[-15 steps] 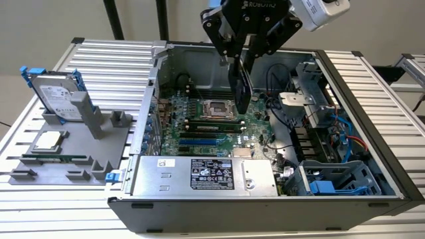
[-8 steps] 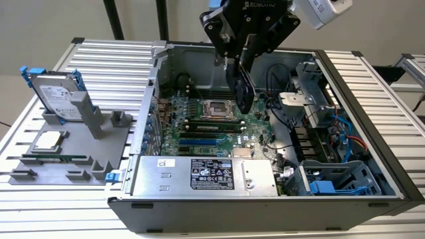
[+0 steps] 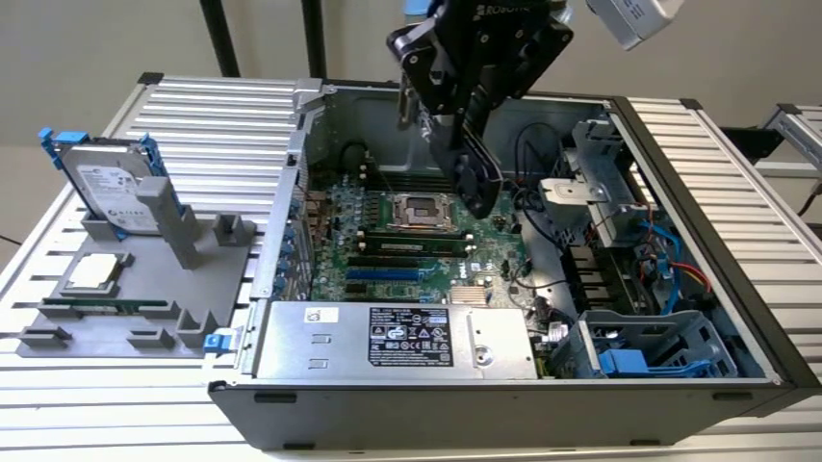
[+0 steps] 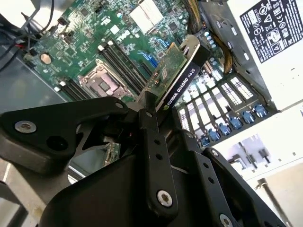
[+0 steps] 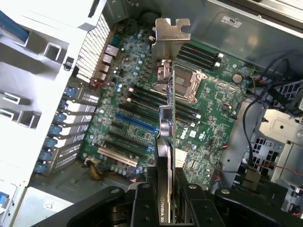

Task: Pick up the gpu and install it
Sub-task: 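Insert the gpu into the slot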

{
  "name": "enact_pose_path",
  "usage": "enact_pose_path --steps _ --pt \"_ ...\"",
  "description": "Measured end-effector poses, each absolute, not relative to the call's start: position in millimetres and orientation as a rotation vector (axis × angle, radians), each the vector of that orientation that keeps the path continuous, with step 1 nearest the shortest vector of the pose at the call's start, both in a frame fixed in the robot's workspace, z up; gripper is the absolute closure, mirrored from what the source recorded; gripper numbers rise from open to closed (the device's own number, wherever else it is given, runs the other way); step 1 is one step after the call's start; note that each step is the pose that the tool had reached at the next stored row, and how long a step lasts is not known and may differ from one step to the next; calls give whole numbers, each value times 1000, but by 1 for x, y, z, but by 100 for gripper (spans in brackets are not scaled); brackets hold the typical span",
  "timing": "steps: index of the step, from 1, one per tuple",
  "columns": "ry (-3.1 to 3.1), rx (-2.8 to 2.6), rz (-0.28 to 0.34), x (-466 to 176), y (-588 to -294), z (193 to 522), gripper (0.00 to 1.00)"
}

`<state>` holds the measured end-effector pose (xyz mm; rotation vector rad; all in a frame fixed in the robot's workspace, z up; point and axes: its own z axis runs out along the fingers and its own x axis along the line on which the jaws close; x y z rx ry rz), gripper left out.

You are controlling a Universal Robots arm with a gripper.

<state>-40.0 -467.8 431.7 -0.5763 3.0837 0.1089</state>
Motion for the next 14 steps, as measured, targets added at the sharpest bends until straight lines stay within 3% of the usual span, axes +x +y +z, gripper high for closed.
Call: enact_pose_path --steps 14 --pt "2994 -967 109 -40 -468 432 100"
